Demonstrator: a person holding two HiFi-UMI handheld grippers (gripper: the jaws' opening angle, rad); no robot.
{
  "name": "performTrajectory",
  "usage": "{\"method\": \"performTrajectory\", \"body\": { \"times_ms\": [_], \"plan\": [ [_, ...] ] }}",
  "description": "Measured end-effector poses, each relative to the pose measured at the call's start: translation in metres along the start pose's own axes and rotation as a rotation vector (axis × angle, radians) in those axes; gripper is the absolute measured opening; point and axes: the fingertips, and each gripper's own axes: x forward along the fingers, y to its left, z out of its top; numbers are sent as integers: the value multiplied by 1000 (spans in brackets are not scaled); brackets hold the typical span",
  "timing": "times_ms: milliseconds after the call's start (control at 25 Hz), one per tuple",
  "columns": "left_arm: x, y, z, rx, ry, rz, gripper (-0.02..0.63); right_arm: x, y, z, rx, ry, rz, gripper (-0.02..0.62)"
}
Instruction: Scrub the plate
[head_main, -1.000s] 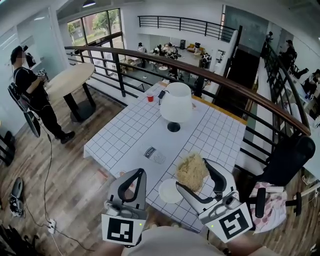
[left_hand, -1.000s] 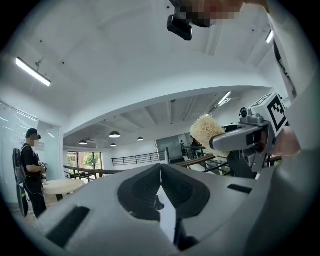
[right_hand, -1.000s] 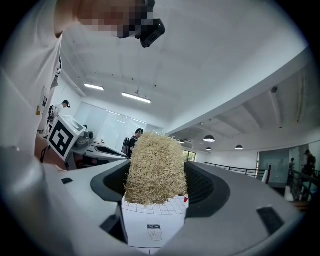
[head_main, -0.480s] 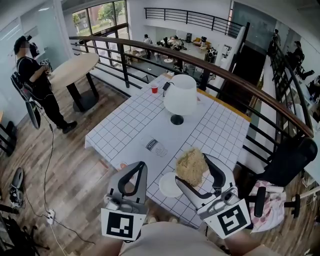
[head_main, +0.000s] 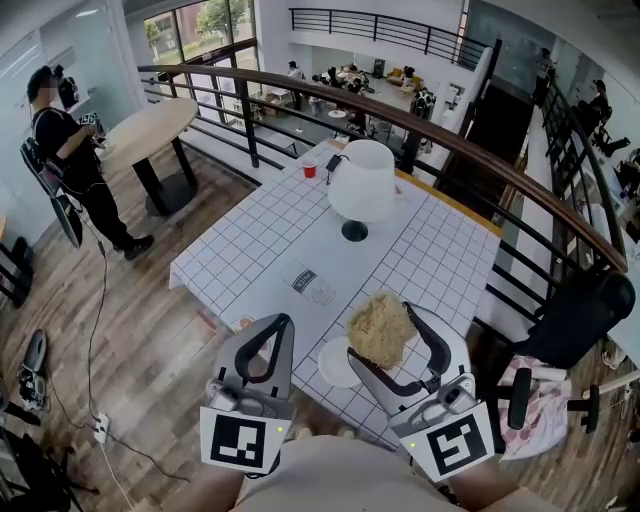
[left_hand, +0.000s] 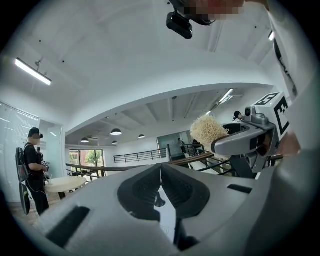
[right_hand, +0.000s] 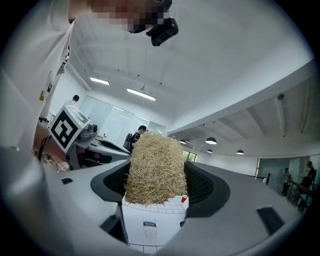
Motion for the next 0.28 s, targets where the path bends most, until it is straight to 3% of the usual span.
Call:
{"method": "performTrajectory", "body": {
  "times_ms": [280],
  "plan": [
    [-4,0,0,0,9,-18,15,2,4,4,-16,3,-5,321]
  ]
}}
